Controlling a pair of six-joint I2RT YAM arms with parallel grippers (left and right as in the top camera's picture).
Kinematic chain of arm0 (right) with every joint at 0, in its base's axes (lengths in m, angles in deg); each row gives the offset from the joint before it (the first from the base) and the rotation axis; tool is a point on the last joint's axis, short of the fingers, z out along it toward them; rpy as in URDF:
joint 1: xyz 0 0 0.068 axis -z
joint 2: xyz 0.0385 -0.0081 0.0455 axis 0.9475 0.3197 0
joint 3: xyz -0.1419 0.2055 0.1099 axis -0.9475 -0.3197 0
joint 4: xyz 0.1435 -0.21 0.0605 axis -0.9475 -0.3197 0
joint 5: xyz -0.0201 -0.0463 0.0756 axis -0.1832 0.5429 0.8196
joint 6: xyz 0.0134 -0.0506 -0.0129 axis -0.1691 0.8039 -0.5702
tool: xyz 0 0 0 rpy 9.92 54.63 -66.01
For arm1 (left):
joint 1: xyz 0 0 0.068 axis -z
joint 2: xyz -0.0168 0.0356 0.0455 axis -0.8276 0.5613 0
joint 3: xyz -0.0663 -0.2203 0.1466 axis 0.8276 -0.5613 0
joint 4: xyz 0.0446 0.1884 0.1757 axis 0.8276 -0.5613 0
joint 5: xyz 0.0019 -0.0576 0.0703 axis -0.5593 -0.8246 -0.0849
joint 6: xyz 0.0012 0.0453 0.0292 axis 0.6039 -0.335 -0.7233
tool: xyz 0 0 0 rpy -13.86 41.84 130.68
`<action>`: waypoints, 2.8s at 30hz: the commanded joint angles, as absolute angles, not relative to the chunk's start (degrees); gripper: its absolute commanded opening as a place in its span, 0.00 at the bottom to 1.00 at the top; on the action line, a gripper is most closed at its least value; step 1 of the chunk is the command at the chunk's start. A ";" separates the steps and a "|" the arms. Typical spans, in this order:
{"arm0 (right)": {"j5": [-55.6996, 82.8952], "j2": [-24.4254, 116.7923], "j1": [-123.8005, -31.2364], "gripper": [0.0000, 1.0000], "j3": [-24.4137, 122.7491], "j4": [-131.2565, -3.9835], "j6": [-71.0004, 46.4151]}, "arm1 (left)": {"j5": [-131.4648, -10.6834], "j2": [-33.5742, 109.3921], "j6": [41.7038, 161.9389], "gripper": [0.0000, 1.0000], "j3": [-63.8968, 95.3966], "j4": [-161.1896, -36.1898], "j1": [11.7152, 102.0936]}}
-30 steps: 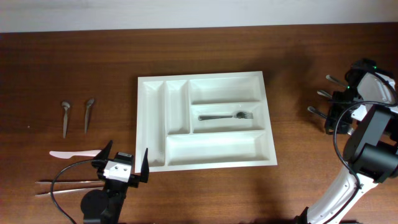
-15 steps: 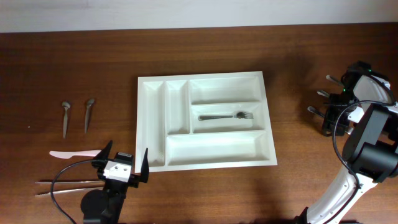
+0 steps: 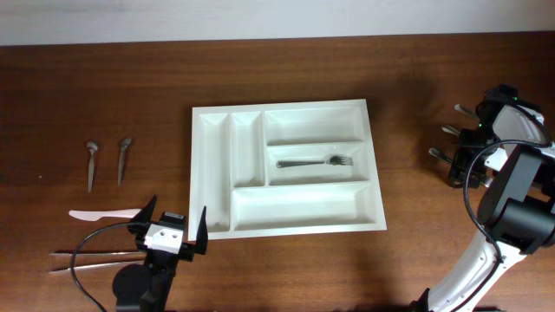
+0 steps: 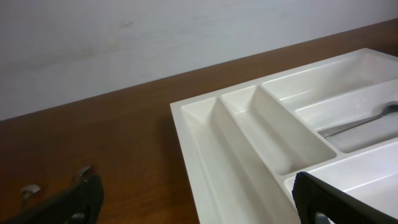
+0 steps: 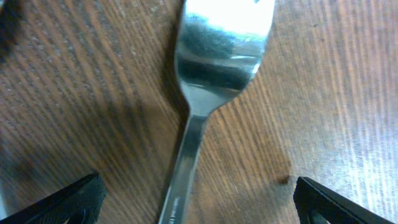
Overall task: Pack container
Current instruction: 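Grasp the second silver fork with the right gripper, then carry the fork to the middle compartment and lower it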
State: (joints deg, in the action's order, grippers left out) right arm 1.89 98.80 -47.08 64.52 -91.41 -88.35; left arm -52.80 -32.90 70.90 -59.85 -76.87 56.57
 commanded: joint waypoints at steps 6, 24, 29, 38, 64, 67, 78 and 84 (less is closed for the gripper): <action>0.76 99.55 -47.34 0.99 63.78 -90.32 -86.21 | -52.41 -33.33 69.96 0.99 -60.27 -76.65 56.33; 0.54 99.55 -47.34 0.84 63.56 -90.91 -85.67 | -52.41 -33.33 69.96 0.99 -60.27 -76.65 56.33; 0.52 99.55 -47.34 0.66 63.56 -90.91 -85.67 | -52.41 -33.33 69.96 0.99 -60.27 -76.65 56.33; 0.54 99.55 -47.34 0.15 63.56 -91.11 -85.62 | -52.41 -33.33 69.96 0.99 -60.27 -76.67 56.33; 4.17 92.42 -59.32 0.04 80.06 -108.53 -79.87 | -52.41 -33.33 69.99 0.99 -60.27 -76.67 56.33; 7.05 91.83 -63.91 0.04 80.11 -110.49 -81.08 | -52.43 -33.33 69.96 0.99 -60.27 -76.65 56.33; 8.76 91.92 -82.51 0.04 80.08 -113.53 -89.14 | -52.41 -33.33 69.96 0.99 -60.27 -76.65 56.33; 8.54 92.03 -88.98 0.04 80.02 -113.44 -91.61 | -52.41 -33.33 69.96 0.99 -60.27 -76.67 56.33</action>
